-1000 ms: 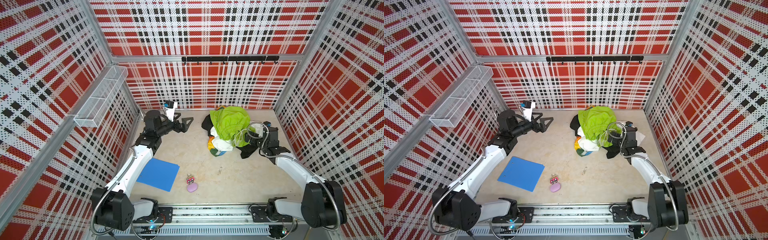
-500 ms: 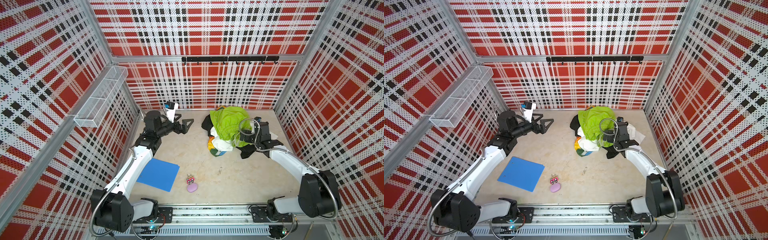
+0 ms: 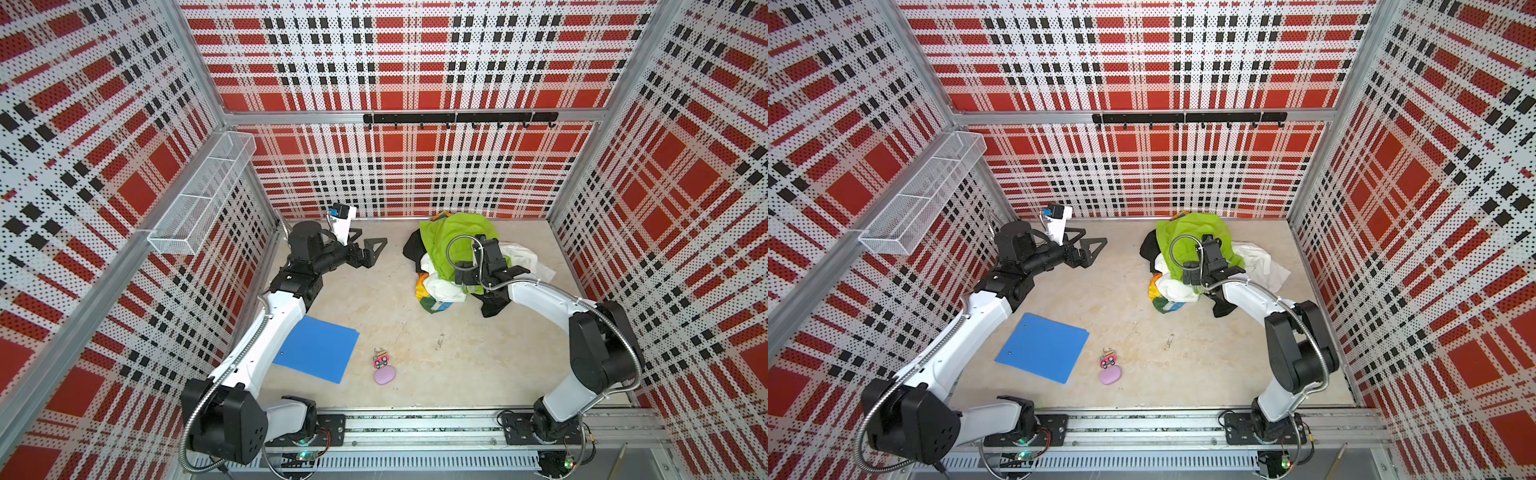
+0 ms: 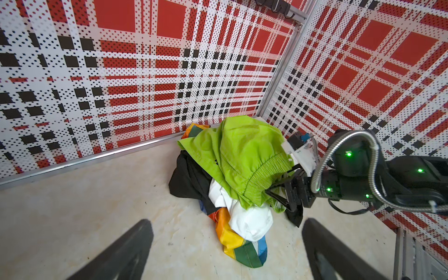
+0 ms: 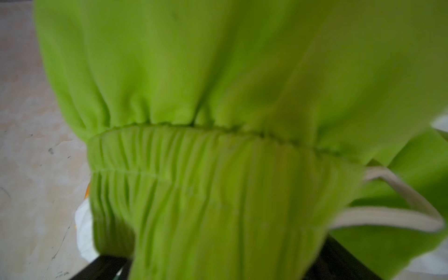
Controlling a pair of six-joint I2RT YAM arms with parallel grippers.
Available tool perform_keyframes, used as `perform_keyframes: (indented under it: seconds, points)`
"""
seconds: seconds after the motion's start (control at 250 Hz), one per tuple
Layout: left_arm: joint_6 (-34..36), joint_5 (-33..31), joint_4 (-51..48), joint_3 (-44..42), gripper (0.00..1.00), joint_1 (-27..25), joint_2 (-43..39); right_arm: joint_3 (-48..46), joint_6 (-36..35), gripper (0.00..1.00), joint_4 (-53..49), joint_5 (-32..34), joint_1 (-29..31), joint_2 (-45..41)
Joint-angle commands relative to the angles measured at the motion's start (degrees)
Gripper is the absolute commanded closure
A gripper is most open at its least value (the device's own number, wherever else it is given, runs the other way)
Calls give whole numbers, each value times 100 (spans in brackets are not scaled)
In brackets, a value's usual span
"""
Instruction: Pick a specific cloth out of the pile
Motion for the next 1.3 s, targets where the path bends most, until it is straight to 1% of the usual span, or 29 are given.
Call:
perform_keyframes:
  seconds: [0.0,0.072,0.164,0.224,0.344,0.448,0.52,0.596,0.692,0.748,0.9,1.016,1.141,1.189,1.225,1.273,1.297]
  points:
    - [-72,57,73,149,1,62,-80,204,371,6,-151,556,-34,158]
    - [-88,-3,90,139,1,96,-53,252,459,7,-256,678,-34,91]
    - [-138,30,96,157,1,162,-7,211,401,3,-321,726,12,-159]
    - [-166,51,108,165,1,192,7,81,253,1,-258,786,168,-433]
    - [-247,60,148,162,1,312,24,-186,11,1,-76,1087,481,-1007]
    - [-406,155,280,140,1,500,40,-136,-130,2,-128,986,573,-1285]
    - [-463,133,288,142,1,553,43,-68,-308,3,-63,682,581,-1330]
    - [-427,48,272,123,1,550,20,111,-532,3,-94,535,636,-1168]
    - [-281,-192,255,51,1,452,-53,286,-926,3,-60,707,864,-1012]
    - [-206,-322,225,28,1,392,-79,433,-1126,2,-67,621,915,-897]
    - [-170,-451,285,-47,1,281,-113,1034,-1590,0,-509,502,915,-344]
    - [-174,-453,282,-38,1,258,-59,1286,-1758,0,-700,439,916,201]
    - [-164,-486,267,-33,1,242,-35,1397,-1820,0,-582,762,907,776]
    - [-161,-491,263,-37,1,234,-36,1510,-1823,0,-576,789,874,1022]
    - [-156,-494,263,-38,1,225,-37,1603,-1782,3,-608,715,842,1201]
    - [-146,-494,263,-33,1,215,-23,1724,-1682,10,-641,514,761,1410]
    - [-152,-489,255,-31,1,215,-25,1792,-1614,11,-667,367,717,1504]
